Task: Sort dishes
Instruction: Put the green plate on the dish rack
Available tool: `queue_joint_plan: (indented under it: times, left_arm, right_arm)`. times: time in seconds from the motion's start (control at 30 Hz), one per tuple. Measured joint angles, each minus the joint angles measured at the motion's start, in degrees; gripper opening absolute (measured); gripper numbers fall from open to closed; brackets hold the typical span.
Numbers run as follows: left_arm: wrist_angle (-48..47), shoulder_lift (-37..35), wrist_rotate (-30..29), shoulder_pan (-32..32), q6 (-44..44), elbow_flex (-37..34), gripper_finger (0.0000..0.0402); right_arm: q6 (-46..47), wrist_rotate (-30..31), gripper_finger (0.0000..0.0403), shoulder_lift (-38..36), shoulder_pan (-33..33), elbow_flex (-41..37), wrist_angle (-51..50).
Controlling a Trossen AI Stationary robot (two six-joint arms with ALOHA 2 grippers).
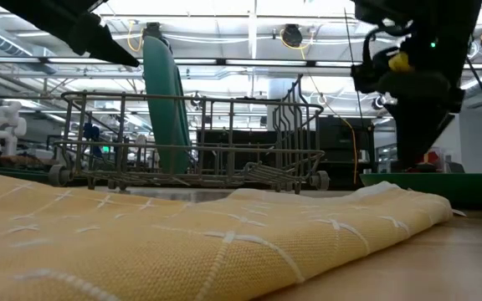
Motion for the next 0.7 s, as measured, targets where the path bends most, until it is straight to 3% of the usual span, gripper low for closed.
queue_joint_plan:
  times: [0.7]
  left_arm:
    - [0.0,0.0,0.1,0.0,1.0,0.0,0.0080]
  right_arm:
    - [4.7,-1.2,0.0119,0.0,-0.3,-9.5,7.2]
